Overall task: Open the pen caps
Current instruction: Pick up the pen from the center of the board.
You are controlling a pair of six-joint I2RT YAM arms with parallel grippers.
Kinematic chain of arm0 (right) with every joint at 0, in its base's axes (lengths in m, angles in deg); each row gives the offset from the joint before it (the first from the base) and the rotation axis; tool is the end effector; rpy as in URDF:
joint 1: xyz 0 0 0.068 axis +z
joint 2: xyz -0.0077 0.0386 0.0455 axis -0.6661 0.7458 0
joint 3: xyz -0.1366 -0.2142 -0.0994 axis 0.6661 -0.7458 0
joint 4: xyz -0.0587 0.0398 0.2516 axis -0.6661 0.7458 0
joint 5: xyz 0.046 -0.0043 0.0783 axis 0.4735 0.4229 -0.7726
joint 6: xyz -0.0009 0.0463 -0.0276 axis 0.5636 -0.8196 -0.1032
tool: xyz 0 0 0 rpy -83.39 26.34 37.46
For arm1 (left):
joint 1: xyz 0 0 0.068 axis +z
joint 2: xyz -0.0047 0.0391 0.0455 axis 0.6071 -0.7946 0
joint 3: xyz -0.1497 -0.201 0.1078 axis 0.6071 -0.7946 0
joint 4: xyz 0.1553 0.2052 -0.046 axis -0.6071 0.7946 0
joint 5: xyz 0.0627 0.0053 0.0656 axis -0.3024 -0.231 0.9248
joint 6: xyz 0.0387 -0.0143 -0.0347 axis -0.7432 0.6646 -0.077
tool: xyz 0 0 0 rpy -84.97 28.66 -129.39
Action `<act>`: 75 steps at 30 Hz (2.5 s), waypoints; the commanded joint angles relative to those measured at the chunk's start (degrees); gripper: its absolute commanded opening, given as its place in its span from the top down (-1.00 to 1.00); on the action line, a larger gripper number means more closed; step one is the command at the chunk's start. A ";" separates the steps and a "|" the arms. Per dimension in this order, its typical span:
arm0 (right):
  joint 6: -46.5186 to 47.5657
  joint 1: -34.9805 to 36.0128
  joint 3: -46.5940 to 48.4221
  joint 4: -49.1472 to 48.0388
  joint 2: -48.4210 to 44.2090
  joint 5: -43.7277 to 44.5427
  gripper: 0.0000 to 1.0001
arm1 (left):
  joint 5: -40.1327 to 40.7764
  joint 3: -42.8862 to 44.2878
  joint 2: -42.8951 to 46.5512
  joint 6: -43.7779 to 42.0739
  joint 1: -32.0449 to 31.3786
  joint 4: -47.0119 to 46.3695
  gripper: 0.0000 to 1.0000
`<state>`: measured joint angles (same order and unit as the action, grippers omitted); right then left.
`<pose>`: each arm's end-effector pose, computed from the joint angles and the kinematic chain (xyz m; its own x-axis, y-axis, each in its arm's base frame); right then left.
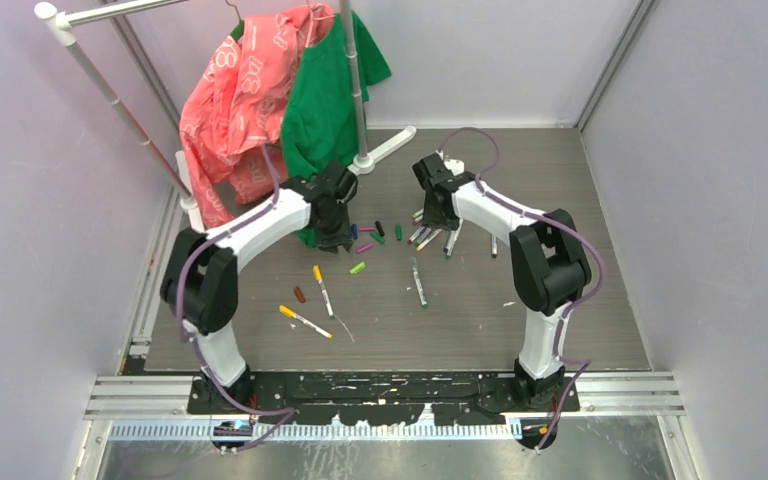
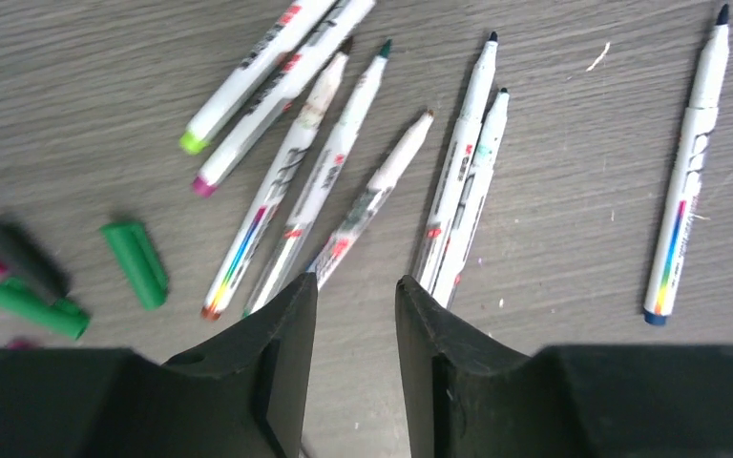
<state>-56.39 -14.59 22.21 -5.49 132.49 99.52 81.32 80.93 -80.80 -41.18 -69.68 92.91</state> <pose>0.3600 0.1720 0.1921 -0.8516 0.1251 -0.5091 0.1624 0.9863 -0.0293 0.3160 -0.1976 0.2200 -0.9390 -0.1972 -0.2819 -0.1476 0.9711 -0.1878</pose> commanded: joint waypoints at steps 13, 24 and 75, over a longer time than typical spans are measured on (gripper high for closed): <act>5.13 21.60 12.37 6.50 -1.84 -5.18 0.08 | 15.13 -18.67 39.88 12.01 -0.08 8.76 0.37; 2.83 32.60 24.69 11.94 9.33 -5.60 0.07 | 17.95 -24.67 55.28 16.32 -0.13 14.59 0.37; 0.19 36.76 8.70 6.03 1.74 -12.25 0.98 | 9.21 -34.93 55.12 20.77 -0.13 3.30 0.32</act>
<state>-56.28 22.04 32.44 2.57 142.06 88.85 94.58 47.73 -24.67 -22.25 -69.68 104.56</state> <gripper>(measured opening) 0.101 0.338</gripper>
